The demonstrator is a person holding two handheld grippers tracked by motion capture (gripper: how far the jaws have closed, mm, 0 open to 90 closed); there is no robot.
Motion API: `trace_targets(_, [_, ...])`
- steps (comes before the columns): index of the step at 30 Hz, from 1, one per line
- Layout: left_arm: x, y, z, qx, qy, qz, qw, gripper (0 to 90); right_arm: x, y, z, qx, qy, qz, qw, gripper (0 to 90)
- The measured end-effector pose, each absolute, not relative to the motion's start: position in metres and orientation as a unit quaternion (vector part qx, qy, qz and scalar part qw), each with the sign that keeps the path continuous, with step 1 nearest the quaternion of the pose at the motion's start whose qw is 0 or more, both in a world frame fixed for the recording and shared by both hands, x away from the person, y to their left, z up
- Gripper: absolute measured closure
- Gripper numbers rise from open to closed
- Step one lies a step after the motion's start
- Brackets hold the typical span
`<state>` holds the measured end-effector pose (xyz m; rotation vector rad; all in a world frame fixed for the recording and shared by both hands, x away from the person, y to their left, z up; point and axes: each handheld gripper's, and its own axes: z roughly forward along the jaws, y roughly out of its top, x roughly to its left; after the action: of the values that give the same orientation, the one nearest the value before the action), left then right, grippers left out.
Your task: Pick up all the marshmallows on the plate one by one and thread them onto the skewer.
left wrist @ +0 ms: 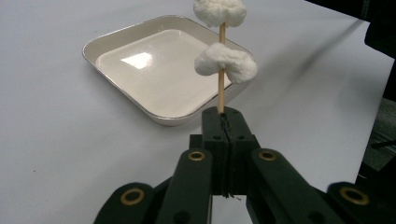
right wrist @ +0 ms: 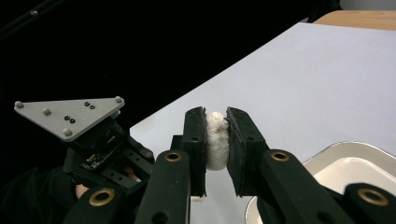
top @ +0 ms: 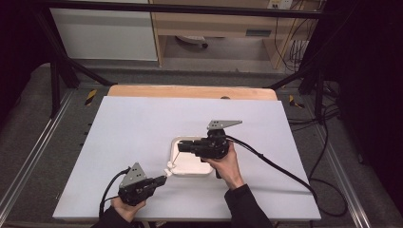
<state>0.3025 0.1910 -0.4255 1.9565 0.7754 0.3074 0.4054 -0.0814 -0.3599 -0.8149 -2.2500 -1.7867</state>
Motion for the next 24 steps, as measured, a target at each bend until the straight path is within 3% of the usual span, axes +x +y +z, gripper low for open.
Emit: trace_targets(24, [0.299,0.188,-0.426,0.797,0.327,0.137,0.489,89.1,0.393,-0.076,-0.366,-0.255,-0.749,-0.608,0.066,80.6])
